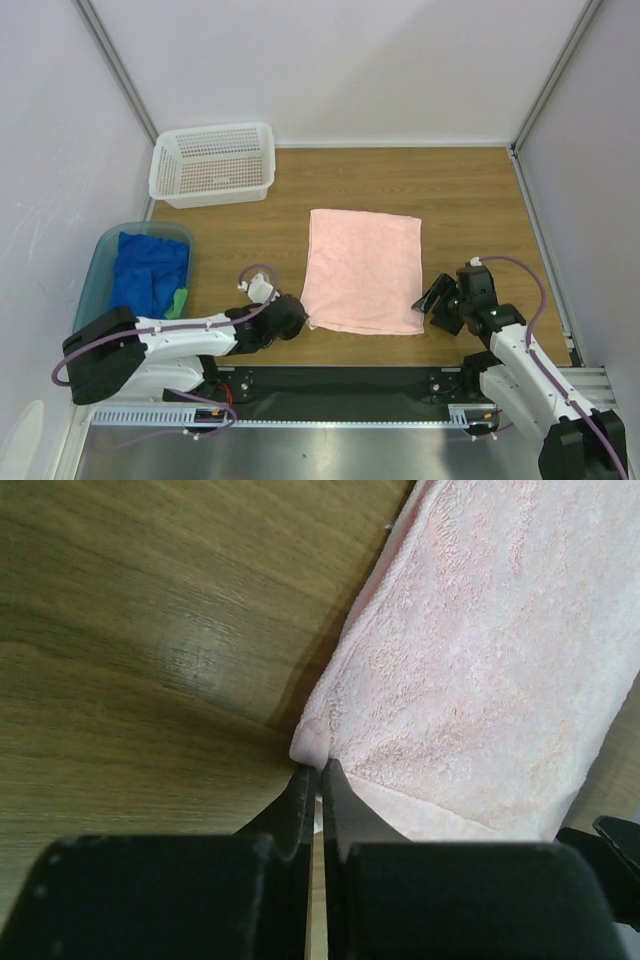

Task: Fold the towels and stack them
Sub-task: Fold the towel

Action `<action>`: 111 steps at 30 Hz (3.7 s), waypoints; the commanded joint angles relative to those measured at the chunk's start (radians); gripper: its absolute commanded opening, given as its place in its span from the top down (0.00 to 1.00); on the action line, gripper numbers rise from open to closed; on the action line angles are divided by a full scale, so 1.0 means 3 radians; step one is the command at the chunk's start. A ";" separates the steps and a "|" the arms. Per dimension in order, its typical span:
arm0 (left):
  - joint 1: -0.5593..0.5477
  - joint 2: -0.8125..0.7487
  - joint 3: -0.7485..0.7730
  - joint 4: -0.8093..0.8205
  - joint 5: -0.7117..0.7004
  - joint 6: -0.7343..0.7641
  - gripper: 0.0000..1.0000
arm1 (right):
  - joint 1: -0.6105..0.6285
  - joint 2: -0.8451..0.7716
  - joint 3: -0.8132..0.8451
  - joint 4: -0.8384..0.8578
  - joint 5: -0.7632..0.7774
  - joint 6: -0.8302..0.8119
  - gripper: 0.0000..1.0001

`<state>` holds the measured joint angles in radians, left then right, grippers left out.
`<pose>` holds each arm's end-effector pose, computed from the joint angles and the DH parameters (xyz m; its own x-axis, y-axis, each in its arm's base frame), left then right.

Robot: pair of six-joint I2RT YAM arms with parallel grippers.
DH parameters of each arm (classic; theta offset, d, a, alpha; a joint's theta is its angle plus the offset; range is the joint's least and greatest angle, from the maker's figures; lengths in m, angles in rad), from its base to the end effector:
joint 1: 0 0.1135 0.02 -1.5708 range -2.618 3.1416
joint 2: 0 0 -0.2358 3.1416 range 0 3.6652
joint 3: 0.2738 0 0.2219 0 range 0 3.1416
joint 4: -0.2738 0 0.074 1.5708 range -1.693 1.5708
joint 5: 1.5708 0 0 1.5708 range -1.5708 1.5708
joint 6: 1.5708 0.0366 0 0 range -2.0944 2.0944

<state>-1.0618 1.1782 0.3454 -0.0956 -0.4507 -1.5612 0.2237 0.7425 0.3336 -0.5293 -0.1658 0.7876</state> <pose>0.1026 -0.1511 0.1281 -0.6626 -0.6598 -0.3545 -0.3838 0.7055 -0.5957 0.1266 0.0350 0.1543 -0.7773 0.5400 -0.3228 0.3358 0.7900 0.5129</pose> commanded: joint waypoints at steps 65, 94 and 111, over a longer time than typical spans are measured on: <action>-0.0889 0.0690 -0.0246 -0.1235 -0.1121 -0.3305 0.41 | 0.0185 -0.0174 0.0039 0.0041 0.0174 0.0100 0.28; -0.0827 0.0199 -0.0445 -0.0577 -0.0671 -0.2441 0.34 | 0.0185 -0.0230 -0.0023 -0.0118 0.0159 0.0090 0.28; -0.0766 0.0597 -0.0201 -0.0040 -0.0103 -0.1985 0.25 | 0.0185 -0.0271 0.0003 -0.0127 0.0143 0.0034 0.28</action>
<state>-1.2896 1.2396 0.3153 0.0025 -0.6369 -2.0426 0.2787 0.6754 0.3225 -0.5713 -0.1284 0.8108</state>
